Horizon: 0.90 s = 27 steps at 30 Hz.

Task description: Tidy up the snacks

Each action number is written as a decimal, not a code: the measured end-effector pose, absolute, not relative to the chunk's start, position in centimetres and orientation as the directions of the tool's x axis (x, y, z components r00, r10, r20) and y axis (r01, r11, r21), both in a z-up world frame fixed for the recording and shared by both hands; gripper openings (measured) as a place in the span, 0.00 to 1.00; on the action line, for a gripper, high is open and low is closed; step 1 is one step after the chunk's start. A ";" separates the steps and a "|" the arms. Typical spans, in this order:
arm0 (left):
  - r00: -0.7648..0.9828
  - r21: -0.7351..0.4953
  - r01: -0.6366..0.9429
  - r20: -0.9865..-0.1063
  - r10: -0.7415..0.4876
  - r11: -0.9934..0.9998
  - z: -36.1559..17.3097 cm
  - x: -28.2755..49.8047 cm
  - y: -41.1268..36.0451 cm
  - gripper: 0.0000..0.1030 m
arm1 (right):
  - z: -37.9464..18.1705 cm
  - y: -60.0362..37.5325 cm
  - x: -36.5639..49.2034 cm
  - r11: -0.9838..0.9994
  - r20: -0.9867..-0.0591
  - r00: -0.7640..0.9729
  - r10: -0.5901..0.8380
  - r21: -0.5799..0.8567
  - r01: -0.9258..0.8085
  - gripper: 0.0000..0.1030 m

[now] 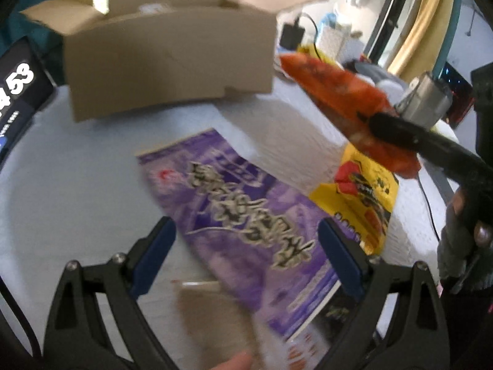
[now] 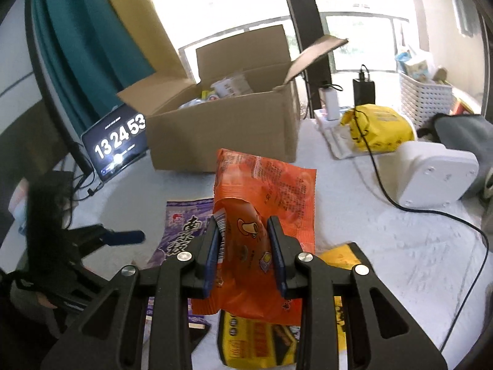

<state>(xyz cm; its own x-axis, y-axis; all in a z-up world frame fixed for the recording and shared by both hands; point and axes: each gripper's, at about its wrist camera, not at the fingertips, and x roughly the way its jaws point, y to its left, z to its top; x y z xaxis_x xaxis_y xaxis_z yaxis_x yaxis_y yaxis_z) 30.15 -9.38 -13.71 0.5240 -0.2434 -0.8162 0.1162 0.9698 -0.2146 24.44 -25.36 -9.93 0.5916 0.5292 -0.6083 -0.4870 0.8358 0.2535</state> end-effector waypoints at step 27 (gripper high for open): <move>0.471 -0.181 0.233 -0.838 -0.274 0.955 -14.9 32.7 -11.6 0.18 | -11.4 -27.9 25.1 0.784 -0.548 0.565 0.617 0.364 -0.503 0.31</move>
